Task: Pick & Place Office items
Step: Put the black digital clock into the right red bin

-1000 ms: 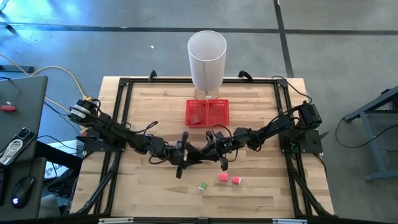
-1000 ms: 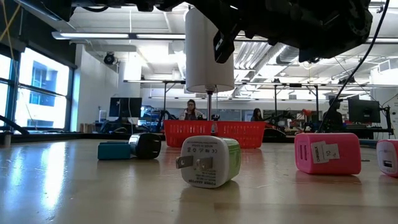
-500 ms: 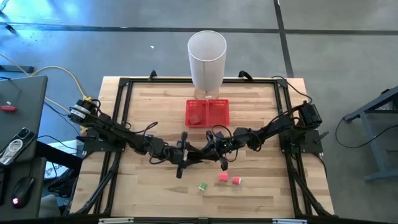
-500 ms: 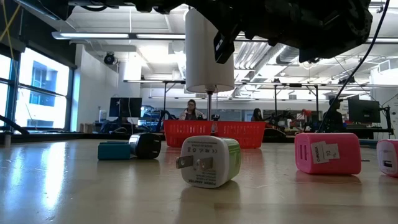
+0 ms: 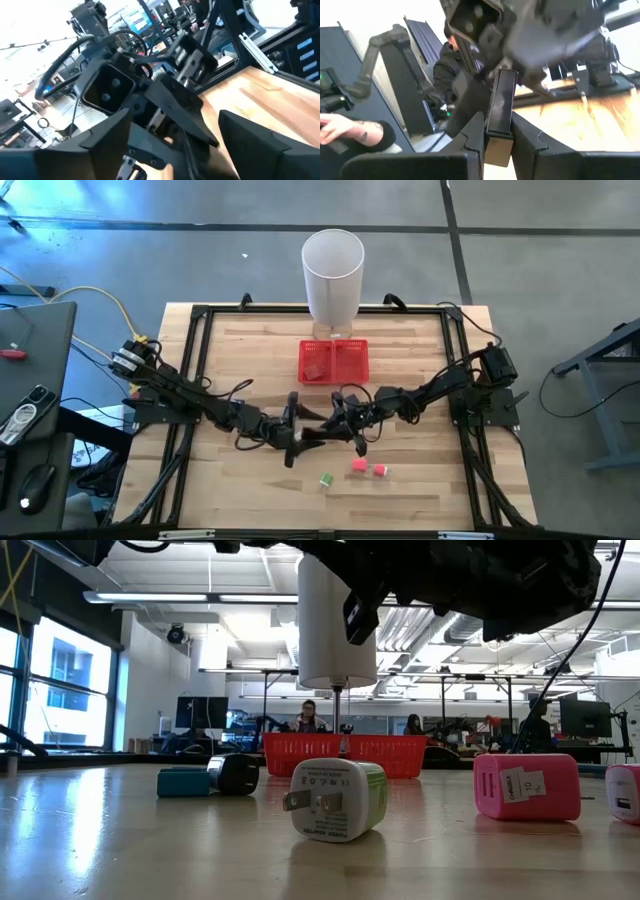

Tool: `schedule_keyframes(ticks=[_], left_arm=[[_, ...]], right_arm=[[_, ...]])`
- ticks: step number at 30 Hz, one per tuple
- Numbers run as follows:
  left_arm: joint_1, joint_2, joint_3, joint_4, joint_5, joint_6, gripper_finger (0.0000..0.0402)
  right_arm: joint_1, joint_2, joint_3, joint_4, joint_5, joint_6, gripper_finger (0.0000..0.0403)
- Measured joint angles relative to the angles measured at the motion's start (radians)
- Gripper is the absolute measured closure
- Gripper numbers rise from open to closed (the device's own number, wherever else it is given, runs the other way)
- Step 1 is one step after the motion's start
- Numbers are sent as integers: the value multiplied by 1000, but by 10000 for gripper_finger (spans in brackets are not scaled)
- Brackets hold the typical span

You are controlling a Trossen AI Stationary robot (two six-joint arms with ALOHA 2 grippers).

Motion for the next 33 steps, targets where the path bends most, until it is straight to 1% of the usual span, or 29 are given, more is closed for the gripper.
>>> schedule_keyframes(ticks=[3,7,11,15,18,21,26,30,32,33], left_arm=[[-7,0,0,22,0,-83,79],[-9,-1,0,33,1,-233,71],[-9,-1,0,35,2,-245,70],[-10,-6,0,30,4,-235,70],[-10,-15,1,10,5,-278,70],[-10,-34,1,-66,5,-310,70],[6,-83,1,-209,7,-385,70],[20,-110,1,-281,7,-454,70],[27,-115,1,-303,7,-494,70],[32,-116,1,-312,7,-512,70]], right_arm=[[0,0,0,-35,0,-2,353],[0,0,0,-79,8,-19,353],[0,-6,0,-147,45,-27,353],[4,-54,0,-296,139,-57,353],[17,-118,0,-439,248,-94,353],[40,-202,0,-599,379,-128,353],[67,-336,0,-883,669,-134,353],[64,-399,0,-1030,875,-126,353],[49,-413,0,-1064,950,-133,353],[32,-419,0,-1079,966,-139,353]])
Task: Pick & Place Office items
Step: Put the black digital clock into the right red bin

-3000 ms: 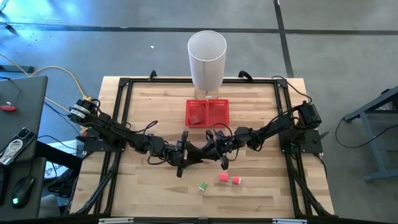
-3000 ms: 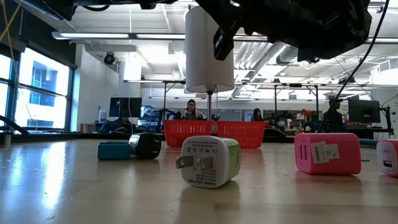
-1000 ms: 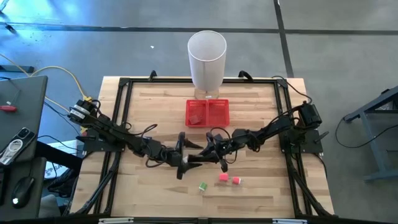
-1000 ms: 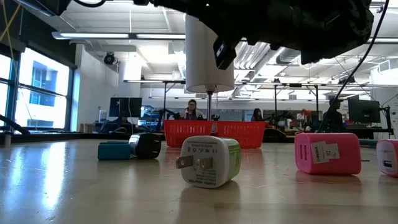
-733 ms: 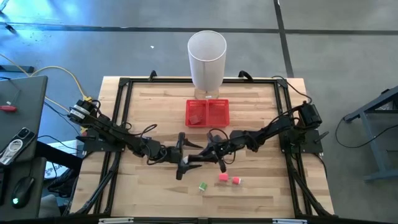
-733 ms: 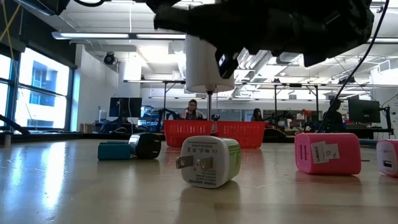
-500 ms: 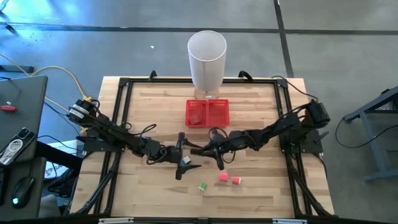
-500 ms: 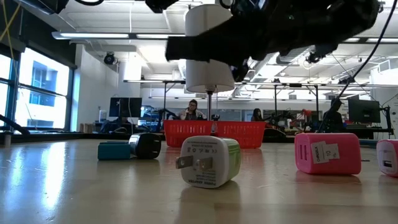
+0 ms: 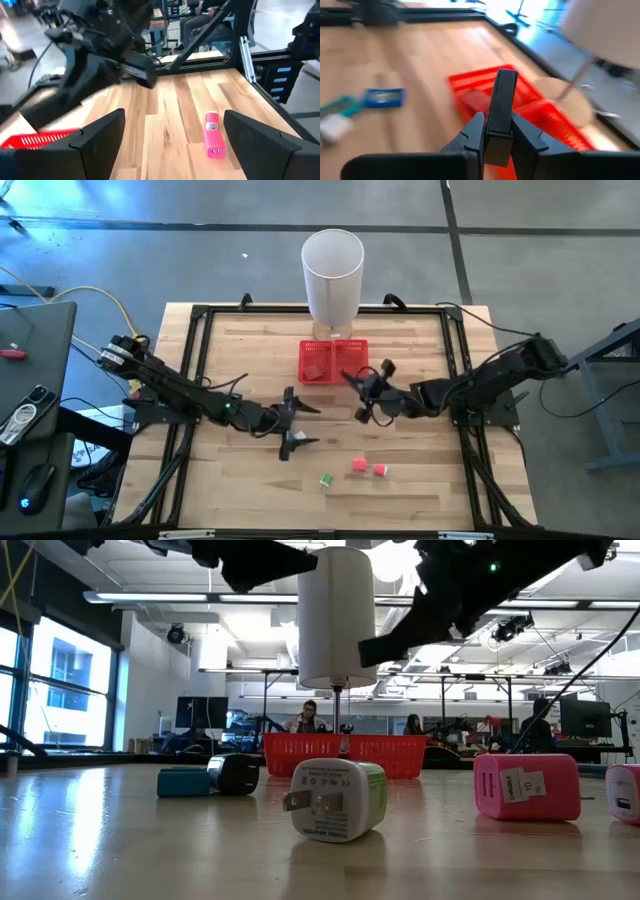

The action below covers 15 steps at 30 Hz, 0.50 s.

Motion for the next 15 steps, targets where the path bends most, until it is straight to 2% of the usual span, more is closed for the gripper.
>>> schedule_keyframes(ticks=[4,9,15], left_arm=[[15,1,0,-46,4,-46,70],[26,3,0,-88,8,-81,70],[26,3,0,-89,8,-81,70]], right_arm=[[-98,-5,0,3,-13,-48,353],[-247,17,0,1,-183,-43,353],[-363,92,0,15,-302,-42,352]])
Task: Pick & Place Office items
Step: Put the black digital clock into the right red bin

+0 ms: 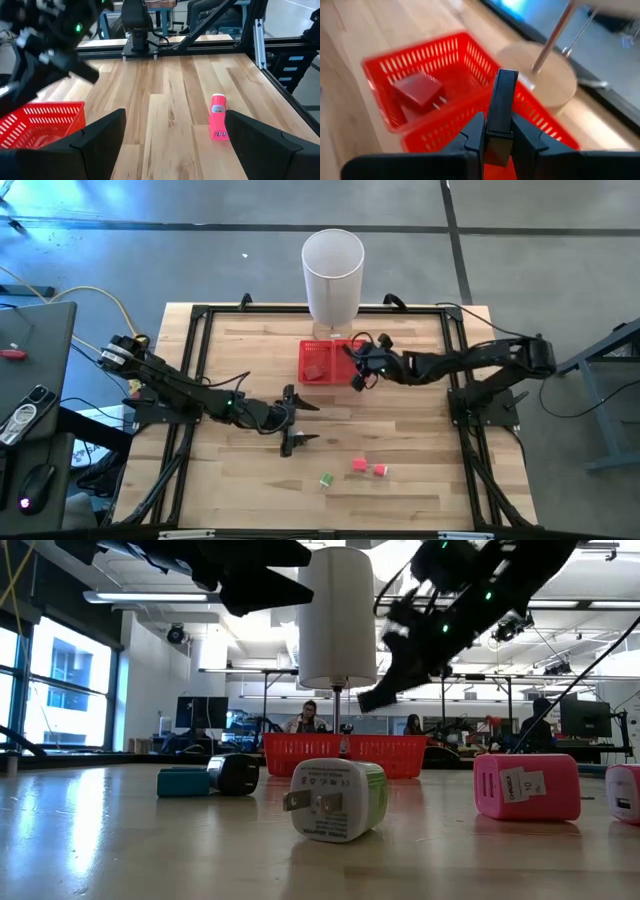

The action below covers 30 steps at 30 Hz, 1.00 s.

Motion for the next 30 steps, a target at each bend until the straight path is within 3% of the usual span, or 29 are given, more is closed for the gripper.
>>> schedule_keyframes(ticks=[11,18,30], left_arm=[[0,0,0,-4,0,0,70],[0,1,0,-8,0,0,70],[0,1,0,-8,0,0,70]], right_arm=[[-97,210,0,153,-108,-2,352],[-127,253,0,158,-121,6,350],[-126,252,1,197,-141,9,261]])
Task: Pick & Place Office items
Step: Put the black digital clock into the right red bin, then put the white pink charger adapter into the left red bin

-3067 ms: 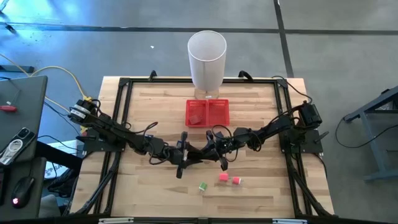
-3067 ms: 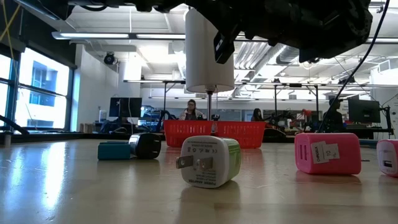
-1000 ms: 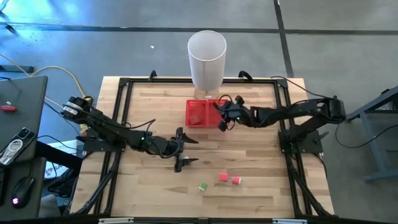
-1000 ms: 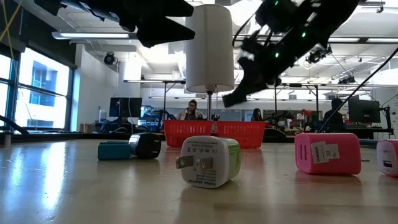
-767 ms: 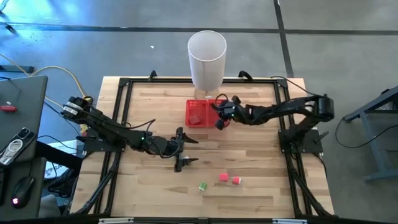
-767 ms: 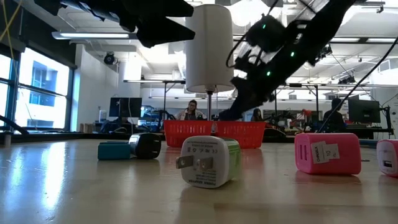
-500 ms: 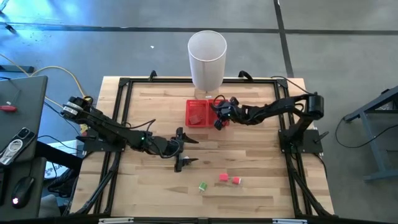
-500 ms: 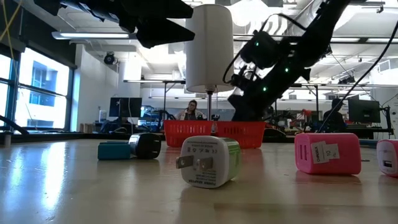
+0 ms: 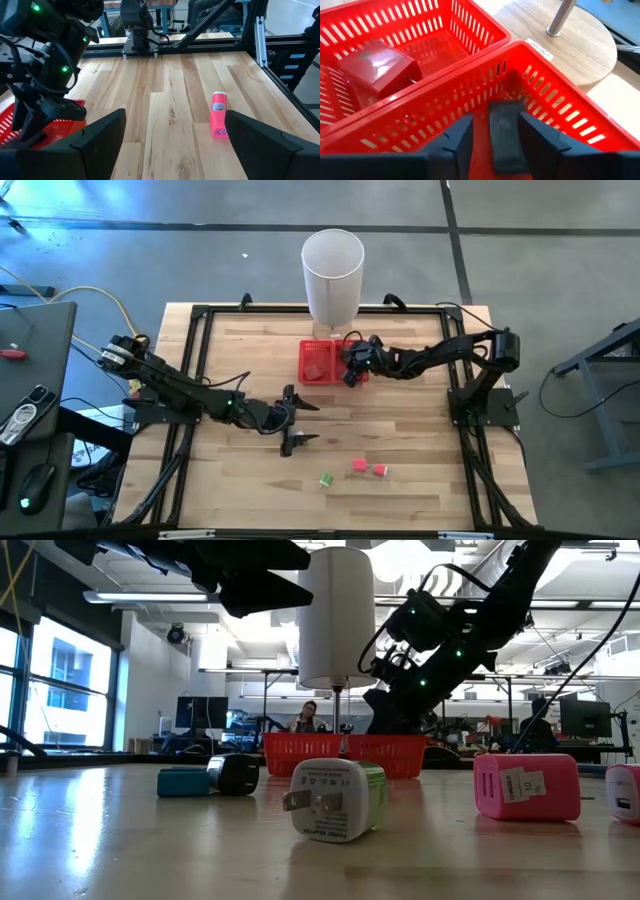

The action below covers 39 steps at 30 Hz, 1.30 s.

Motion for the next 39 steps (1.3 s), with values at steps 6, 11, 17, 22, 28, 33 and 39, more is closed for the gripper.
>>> schedule_keyframes(ticks=[6,11,17,22,28,33,39], left_arm=[[0,0,0,-1,0,0,70],[0,0,0,-10,0,1,70],[0,0,-1,-9,-1,27,70],[0,0,-1,-18,-1,27,70],[-2,1,-1,-76,-1,26,70],[-22,1,-1,-92,-2,25,70],[-51,1,-1,-92,-2,39,70]], right_arm=[[5,-4,0,6,-4,0,213],[27,-31,0,8,-22,-2,194],[71,-121,0,1,-22,-11,194],[127,-227,0,-39,-19,-11,193],[226,-354,0,-87,-43,-11,197],[308,-437,0,-152,-42,-6,198],[395,-461,-1,-175,-46,-1,198]])
